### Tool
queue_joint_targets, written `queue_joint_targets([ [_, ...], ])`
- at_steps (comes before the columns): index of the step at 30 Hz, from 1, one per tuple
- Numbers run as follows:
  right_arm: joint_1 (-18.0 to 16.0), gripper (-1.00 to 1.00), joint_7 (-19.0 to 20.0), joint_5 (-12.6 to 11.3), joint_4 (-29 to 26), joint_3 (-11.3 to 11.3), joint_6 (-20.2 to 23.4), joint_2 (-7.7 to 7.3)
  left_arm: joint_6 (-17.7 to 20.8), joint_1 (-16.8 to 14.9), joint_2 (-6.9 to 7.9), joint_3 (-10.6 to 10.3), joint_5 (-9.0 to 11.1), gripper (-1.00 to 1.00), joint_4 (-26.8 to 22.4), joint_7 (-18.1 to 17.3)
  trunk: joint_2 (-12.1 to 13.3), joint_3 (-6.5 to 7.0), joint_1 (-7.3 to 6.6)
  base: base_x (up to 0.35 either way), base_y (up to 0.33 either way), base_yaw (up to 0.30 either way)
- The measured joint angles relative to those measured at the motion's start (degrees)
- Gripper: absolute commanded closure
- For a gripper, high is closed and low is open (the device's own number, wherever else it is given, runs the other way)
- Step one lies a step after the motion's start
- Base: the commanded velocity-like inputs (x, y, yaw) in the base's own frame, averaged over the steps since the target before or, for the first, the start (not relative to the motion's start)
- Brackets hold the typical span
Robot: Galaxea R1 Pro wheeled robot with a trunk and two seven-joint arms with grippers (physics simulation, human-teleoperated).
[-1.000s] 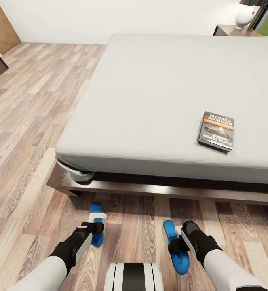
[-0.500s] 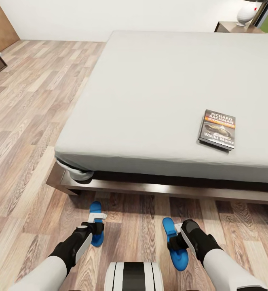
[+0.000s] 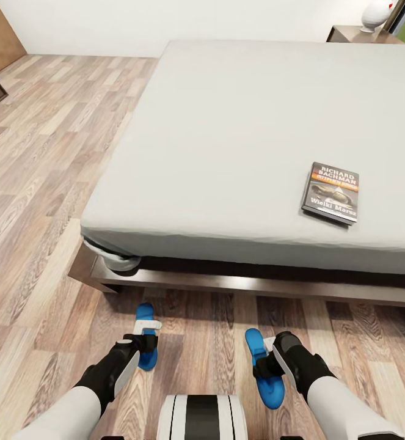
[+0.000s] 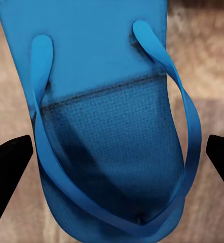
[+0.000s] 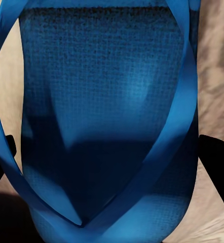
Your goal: In the bedroom, move the book from the bed onto either nightstand, and place the two sandals side by side next to the bed.
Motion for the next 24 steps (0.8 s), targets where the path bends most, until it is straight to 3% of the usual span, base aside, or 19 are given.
queue_joint_targets([
  [6,0.0,1.0,0.0,0.0,0.0,0.0,0.0,0.0,0.0,0.01,0.0,0.0,0.05,1.0,-0.02,-0.01,-0.05,-0.88,0.11,0.0,0.0,0.0],
  [20,0.0,1.0,0.0,0.0,0.01,0.0,0.05,0.0,-0.01,0.0,0.0,0.0,0.0,1.0,-0.11,0.0,-0.05,-0.89,0.1,0.0,0.0,0.0],
  [24,0.0,1.0,0.0,0.0,0.02,0.0,0.02,0.0,-0.01,-0.04,-0.01,-0.01,-0.02,1.0,-0.15,0.02,-0.11,-1.76,0.2,0.0,0.0,0.0],
])
